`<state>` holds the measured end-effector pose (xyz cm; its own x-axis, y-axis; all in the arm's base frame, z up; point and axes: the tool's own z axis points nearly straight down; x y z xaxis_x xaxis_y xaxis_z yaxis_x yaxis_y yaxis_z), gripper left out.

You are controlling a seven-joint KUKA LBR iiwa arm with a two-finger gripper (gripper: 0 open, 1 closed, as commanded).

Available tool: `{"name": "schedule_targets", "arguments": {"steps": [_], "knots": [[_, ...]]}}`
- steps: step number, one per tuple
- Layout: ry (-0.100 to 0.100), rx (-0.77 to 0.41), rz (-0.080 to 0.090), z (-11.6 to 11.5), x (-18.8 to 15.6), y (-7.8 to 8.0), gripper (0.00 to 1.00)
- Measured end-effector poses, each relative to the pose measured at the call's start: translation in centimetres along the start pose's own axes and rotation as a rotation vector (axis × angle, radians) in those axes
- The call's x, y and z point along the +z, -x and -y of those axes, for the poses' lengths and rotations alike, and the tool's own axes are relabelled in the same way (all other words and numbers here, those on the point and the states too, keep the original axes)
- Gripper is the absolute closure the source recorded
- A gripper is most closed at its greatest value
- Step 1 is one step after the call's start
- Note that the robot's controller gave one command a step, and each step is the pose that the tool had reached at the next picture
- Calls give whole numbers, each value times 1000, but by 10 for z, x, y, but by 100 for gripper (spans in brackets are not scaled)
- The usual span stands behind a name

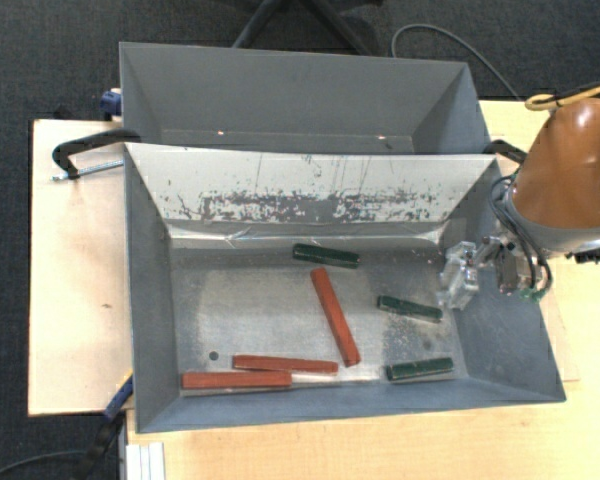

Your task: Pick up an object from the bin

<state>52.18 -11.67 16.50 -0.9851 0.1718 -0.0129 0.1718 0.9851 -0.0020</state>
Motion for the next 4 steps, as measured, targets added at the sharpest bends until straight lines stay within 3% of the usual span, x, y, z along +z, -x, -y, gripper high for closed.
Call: {"name": "schedule_targets", "arguments": {"steps": [1,2,3,4], "knots": [[4,-419,-6,0,19,19,100],[5,-419,-7,0,19,18,0],[3,-35,-14,-40,43,2,0],[2,-174,-14,3,55,-21,0]]}}
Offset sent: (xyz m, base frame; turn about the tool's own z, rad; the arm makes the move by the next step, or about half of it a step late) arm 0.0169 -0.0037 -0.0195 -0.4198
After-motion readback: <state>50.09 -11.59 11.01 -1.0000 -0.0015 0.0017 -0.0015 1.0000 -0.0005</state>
